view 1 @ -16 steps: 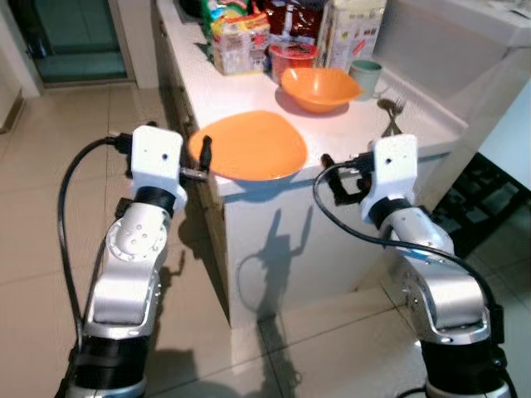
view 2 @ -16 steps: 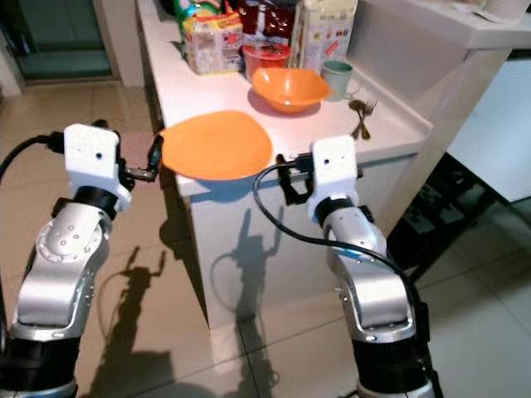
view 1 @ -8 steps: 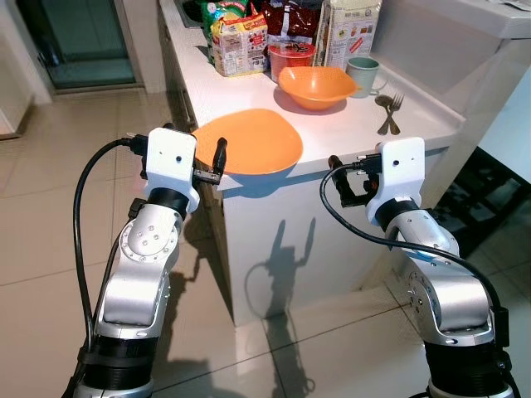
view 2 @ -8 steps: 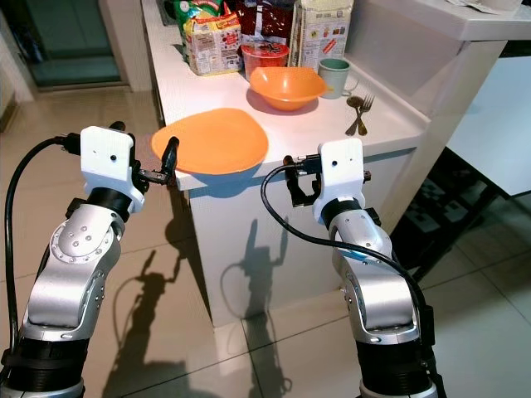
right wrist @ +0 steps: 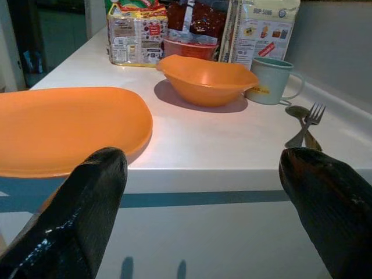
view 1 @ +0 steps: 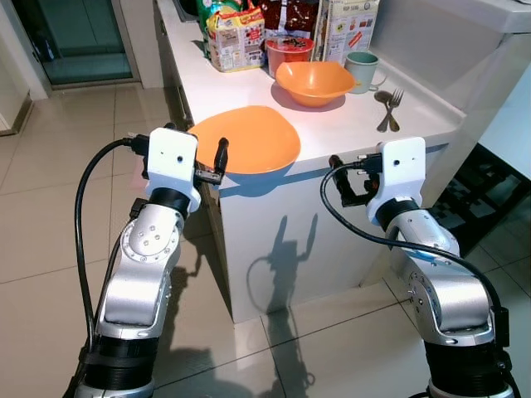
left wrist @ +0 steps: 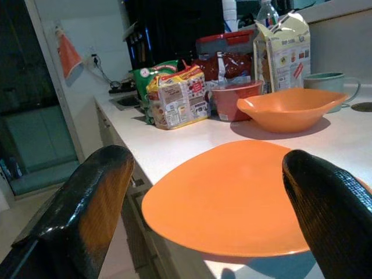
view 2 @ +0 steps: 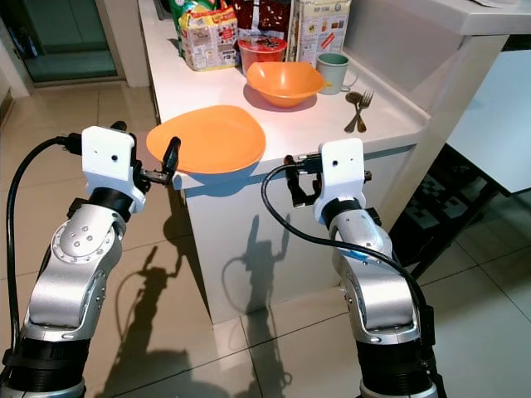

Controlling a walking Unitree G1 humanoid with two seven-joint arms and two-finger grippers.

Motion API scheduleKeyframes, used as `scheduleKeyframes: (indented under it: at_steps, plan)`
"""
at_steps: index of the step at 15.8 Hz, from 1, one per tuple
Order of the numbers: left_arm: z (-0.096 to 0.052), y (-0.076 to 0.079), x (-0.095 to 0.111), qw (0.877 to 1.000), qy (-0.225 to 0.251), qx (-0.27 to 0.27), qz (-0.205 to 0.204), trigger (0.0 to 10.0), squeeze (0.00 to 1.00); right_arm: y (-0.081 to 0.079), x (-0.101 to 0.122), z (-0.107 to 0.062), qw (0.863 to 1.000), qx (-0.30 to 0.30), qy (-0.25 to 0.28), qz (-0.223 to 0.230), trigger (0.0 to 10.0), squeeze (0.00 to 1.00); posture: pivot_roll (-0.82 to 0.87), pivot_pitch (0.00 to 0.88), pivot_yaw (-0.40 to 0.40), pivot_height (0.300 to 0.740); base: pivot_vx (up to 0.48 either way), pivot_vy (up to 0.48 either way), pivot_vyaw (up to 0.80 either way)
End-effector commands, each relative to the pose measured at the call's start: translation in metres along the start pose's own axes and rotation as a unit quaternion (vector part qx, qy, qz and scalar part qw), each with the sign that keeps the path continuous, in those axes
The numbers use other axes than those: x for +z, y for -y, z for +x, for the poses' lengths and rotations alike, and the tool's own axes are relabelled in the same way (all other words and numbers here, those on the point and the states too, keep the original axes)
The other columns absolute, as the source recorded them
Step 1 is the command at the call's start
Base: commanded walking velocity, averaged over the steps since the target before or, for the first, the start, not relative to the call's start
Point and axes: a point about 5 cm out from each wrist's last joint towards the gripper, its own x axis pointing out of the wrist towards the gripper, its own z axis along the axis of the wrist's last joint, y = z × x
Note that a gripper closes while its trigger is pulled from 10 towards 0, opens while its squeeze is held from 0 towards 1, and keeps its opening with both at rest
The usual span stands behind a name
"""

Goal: Setting the table

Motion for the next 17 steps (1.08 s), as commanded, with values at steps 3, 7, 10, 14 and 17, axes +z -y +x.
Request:
scheduleKeyframes:
  at_steps: [3, 7, 10, 14, 17]
  plan:
    - [-0.002, 0.002, -0.002, 1.0, -0.001, -0.007, -0.001, 10.0, 0.0, 0.001, 0.005, -0.001, 1.0, 0.0, 0.008, -0.004, 10.0, 0.0, 0.0, 0.0, -0.03, 0.74, 0.0, 0.0, 0.0]
    - [-0.005, -0.009, -0.014, 0.999, -0.039, 0.01, -0.001, 10.0, 0.0, -0.005, 0.007, -0.001, 1.0, -0.007, 0.018, 0.01, 10.0, 0.0, 0.02, 0.0, 0.004, 0.74, 0.0, 0.0, 0.0]
    - [-0.003, -0.007, -0.003, 1.0, -0.013, -0.002, 0.021, 10.0, 0.0, -0.006, -0.001, -0.003, 0.999, -0.01, 0.009, 0.04, 10.0, 0.0, 0.06, 0.0, -0.025, 0.74, 0.0, 0.0, 0.0]
    - [-0.003, -0.001, 0.0, 0.999, -0.007, -0.02, 0.026, 10.0, 0.0, -0.007, -0.008, -0.001, 0.998, -0.001, -0.005, 0.057, 10.0, 0.0, 0.06, 0.0, -0.026, 0.74, 0.066, 0.0, -0.59]
    - [-0.003, -0.001, -0.002, 1.0, -0.009, -0.02, 0.022, 10.0, 0.0, -0.006, -0.006, 0.0, 0.998, 0.006, 0.002, 0.055, 10.0, 0.0, 0.06, 0.0, -0.022, 0.74, 0.32, 0.0, -0.68]
